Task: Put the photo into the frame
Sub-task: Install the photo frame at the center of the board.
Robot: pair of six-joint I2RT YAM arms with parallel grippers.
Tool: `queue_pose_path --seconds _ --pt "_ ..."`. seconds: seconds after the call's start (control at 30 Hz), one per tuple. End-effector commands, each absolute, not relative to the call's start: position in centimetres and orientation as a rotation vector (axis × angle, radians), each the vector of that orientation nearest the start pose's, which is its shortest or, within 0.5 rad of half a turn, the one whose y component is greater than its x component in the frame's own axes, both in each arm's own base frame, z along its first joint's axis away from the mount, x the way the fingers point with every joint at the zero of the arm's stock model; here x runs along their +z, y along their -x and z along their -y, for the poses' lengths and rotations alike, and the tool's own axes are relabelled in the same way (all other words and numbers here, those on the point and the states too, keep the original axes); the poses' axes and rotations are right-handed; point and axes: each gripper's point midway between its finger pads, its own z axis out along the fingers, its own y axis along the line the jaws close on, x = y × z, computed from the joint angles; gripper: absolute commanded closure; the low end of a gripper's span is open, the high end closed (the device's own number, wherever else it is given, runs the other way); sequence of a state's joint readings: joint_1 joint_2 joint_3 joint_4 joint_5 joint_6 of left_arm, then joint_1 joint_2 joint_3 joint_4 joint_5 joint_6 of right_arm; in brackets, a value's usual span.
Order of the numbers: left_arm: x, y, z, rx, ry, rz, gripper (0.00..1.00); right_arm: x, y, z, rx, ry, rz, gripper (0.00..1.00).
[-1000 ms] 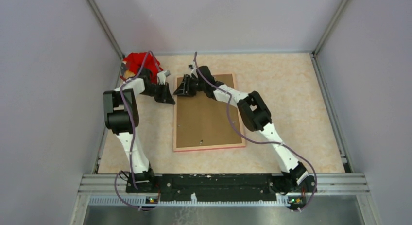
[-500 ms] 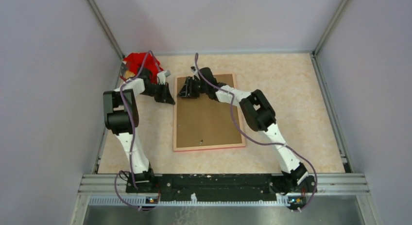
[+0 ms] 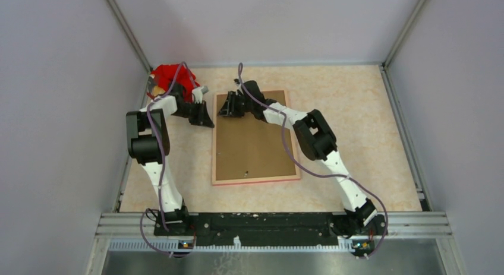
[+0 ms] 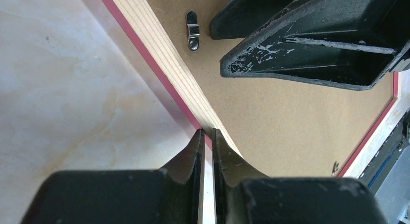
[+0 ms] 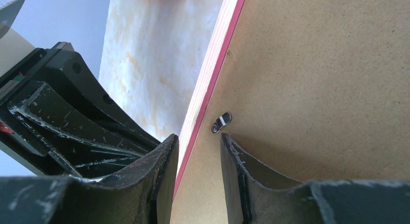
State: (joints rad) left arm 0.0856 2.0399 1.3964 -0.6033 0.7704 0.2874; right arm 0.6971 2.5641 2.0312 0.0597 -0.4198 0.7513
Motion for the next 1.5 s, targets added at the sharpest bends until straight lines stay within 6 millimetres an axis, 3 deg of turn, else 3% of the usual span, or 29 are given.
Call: queue_pose_path --seconds 0.0,0.83,1.47 --pt "2.3 -39.2 8.0 -0.922 -0.457 -2.57 0.87 4.5 -45.9 -50.2 1.244 0.218 -2.263 0.62" --pt "2.4 -39.2 8.0 -0.921 -0.463 -2.569 0.88 3.0 -46.0 -51.2 1.315 0.175 -2.293 0.65" --pt "2.2 -39.3 8.0 -0.928 -0.456 -2.571 0.88 2.7 -45.2 -51.8 1.419 0.267 -2.298 0.67"
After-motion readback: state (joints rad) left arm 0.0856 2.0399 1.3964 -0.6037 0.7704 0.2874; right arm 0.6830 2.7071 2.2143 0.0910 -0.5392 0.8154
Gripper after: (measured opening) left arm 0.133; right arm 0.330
